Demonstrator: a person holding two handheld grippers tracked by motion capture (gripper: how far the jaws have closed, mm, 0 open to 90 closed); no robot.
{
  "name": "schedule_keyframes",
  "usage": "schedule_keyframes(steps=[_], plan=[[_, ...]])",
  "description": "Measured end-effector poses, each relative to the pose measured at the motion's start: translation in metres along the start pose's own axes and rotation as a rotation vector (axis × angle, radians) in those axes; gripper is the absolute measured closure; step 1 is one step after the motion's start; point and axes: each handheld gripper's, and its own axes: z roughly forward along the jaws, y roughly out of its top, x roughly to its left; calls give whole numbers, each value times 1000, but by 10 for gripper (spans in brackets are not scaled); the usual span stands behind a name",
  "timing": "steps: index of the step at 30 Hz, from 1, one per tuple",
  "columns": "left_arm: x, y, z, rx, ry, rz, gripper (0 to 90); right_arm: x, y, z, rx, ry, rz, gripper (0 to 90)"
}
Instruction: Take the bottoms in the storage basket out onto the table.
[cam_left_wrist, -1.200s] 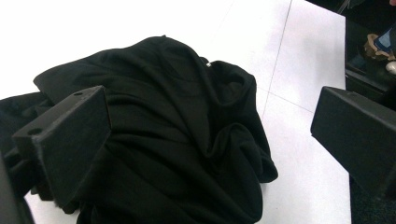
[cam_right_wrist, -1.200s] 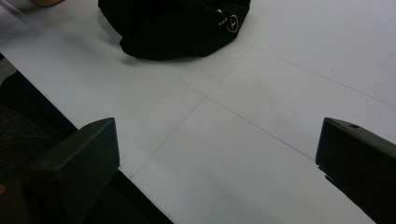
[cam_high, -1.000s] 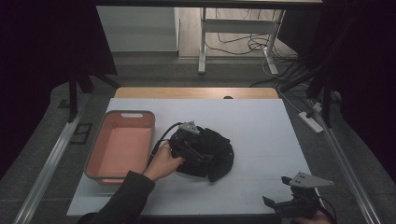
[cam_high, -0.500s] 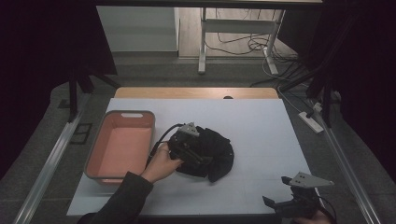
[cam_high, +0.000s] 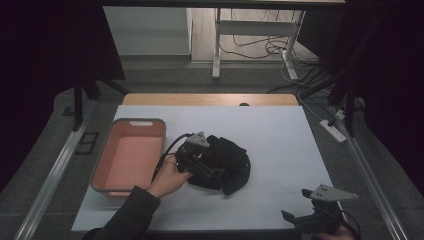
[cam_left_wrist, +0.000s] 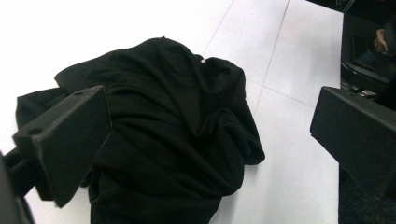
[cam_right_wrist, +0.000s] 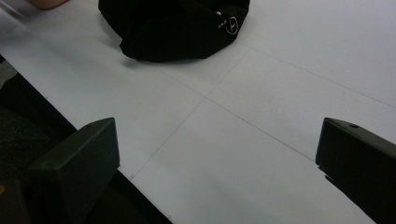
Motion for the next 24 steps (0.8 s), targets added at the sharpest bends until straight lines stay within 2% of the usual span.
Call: schedule_keyframes(steps=[12, 24], plan=[[-1, -6, -10, -8, 14, -13, 0, 0, 0, 0, -1, 1, 2, 0], [-6, -12, -22, -30, 10, -28, 2, 0, 0, 0, -3, 1, 4, 0]])
